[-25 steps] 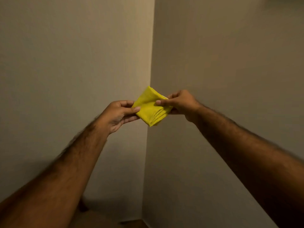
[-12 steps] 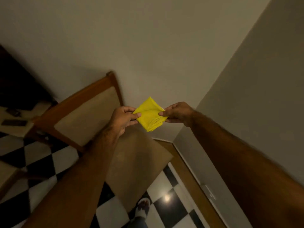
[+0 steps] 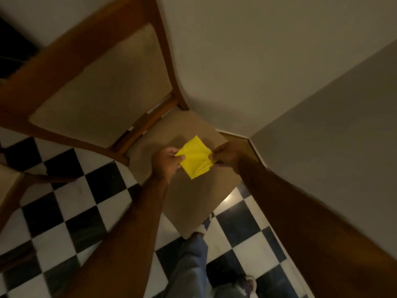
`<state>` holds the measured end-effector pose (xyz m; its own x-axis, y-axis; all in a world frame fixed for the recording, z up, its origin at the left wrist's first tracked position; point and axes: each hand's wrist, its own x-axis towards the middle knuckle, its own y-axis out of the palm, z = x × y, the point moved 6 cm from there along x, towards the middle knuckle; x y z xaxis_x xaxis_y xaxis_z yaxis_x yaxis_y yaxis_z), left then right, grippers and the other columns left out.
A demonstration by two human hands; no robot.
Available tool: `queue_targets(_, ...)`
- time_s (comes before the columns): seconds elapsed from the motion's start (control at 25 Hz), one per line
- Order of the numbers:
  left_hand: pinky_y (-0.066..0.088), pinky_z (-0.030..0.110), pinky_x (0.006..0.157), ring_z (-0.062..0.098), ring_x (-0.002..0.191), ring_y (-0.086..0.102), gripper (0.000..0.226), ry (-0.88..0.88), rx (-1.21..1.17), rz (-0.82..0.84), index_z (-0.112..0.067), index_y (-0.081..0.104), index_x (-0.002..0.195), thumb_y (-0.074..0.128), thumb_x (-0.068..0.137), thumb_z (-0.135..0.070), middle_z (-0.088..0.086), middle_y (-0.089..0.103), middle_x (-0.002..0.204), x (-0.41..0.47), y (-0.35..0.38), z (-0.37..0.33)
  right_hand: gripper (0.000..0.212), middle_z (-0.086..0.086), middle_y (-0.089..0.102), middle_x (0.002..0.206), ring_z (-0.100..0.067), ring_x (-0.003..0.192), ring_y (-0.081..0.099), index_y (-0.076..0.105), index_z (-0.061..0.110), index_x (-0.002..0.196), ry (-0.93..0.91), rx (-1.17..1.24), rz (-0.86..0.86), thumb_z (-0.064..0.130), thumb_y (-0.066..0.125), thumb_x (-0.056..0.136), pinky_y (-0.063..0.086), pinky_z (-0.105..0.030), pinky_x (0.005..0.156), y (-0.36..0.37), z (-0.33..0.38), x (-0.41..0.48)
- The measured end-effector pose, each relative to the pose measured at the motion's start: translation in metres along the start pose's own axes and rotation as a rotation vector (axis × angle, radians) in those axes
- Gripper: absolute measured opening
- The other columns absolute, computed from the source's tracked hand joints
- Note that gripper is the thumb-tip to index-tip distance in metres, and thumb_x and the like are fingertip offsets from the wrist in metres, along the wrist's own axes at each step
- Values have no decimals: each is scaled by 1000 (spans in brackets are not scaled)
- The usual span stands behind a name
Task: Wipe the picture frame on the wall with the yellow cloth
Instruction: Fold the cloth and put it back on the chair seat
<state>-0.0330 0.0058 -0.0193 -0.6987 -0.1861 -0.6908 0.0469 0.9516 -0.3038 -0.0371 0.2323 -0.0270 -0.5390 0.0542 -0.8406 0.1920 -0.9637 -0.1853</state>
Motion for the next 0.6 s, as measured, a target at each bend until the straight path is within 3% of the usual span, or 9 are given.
queue_targets(0.08,61,36,69,31,92,68,36,-8,84,1,7,65,116,75,83,-3,29,70,113,28,4,32,27,-24,77,103,-34,95,77,78,-2,96,6,-46,-51,8,88,73,63,-46,90,13,-23,30)
queue_targets(0.16,62,47,78,38,96,71,37,-30,137,-3,8,66,115,76,82,-5,30,70,110,51,3,60,25,-18,78,95,-27,84,78,78,3,90,23,-91,-63,10,90,70,65,-40,81,28,-39,54)
queue_targets(0.24,60,56,85,41,99,71,40,-37,192,-33,7,65,116,77,81,-8,29,70,110,68,2,81,28,-14,75,90,-23,78,76,77,0,96,72,-71,-46,7,88,73,66,-35,70,42,-54,73)
queue_targets(0.36,59,54,86,39,100,71,42,-9,300,-62,5,67,116,79,80,-13,26,71,111,85,5,102,32,-14,70,96,-16,68,68,72,-5,108,116,-32,-20,3,83,79,58,-21,45,61,-70,92)
queue_targets(0.52,53,34,79,35,101,69,38,104,555,-75,0,70,114,75,84,-22,20,73,109,97,17,110,38,-22,71,114,-25,80,71,68,-8,115,134,-23,-35,3,81,81,61,-22,50,71,-93,115)
queue_targets(0.6,52,40,85,34,113,64,44,110,768,-97,-5,65,124,70,88,-30,17,67,123,96,22,107,39,-20,73,115,-27,87,73,70,-3,115,76,-231,-58,19,80,84,64,-28,64,68,-91,117)
